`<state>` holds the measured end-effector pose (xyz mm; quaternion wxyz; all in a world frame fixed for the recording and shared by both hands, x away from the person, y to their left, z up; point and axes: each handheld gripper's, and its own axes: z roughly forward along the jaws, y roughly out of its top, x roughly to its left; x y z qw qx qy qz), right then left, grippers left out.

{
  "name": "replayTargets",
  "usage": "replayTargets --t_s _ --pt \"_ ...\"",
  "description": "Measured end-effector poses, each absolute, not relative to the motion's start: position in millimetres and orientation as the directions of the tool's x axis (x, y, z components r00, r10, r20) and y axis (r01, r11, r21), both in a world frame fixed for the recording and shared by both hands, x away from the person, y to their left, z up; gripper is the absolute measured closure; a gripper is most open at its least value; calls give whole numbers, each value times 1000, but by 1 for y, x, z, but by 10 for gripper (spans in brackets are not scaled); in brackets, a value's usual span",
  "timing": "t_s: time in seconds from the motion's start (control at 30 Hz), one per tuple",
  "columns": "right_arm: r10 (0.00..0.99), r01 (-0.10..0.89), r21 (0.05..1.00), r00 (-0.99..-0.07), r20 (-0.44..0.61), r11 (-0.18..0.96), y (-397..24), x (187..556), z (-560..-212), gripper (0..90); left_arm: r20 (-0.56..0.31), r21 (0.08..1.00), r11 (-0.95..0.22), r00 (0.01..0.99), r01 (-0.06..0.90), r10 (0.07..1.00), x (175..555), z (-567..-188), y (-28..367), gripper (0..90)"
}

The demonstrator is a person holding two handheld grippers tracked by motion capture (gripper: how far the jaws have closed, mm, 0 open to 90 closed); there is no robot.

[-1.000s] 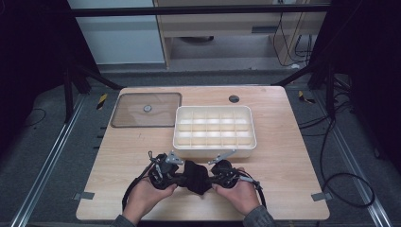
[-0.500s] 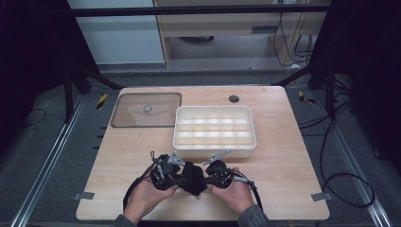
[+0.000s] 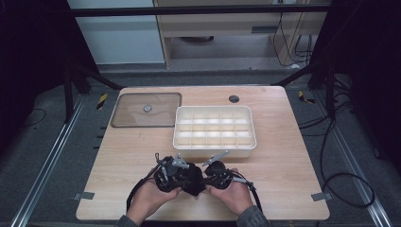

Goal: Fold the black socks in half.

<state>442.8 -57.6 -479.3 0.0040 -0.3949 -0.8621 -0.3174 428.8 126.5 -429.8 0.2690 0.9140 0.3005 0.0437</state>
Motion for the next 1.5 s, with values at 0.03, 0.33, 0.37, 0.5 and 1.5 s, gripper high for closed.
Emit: replayTargets --t_s 0.03,0.33,0.37,0.5,1.5 --pt "681 684 546 -686 257 484 -58 442 -479 821 -80 516 -676 815 526 573 429 -430 126 814" --pt "681 684 549 -686 259 480 -62 441 -481 800 -81 511 -683 820 522 566 428 -432 121 813" --pt "680 683 550 -686 258 480 -63 441 -481 798 -81 511 -684 821 521 566 428 -432 120 813" --pt "680 683 556 -685 261 474 -65 440 -481 774 -80 510 -685 822 519 563 428 -433 119 813" --pt "735 709 598 -619 274 374 -118 432 -471 536 -75 487 -715 839 502 539 427 -442 93 801"
